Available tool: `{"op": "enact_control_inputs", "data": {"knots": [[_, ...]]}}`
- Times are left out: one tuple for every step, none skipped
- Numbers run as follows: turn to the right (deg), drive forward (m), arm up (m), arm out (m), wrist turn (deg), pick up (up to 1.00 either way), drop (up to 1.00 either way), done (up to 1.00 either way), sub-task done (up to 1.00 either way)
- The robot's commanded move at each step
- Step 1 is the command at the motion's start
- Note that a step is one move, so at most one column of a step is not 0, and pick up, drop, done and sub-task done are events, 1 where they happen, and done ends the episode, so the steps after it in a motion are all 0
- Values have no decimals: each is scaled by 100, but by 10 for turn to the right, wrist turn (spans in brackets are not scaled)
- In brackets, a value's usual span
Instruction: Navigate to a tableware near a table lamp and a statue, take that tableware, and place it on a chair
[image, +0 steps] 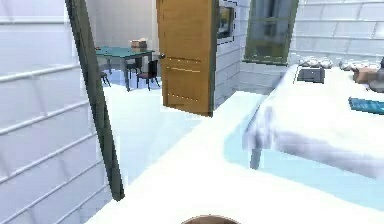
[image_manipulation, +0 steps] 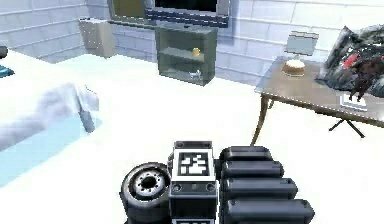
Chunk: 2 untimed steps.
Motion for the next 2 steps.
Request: {"op": "enact_control_inputs", "data": {"knots": [[0, 100, 0, 0, 0, 0, 0, 0, 0], [0, 30, 0, 0, 0, 0, 0, 0, 0]]}}
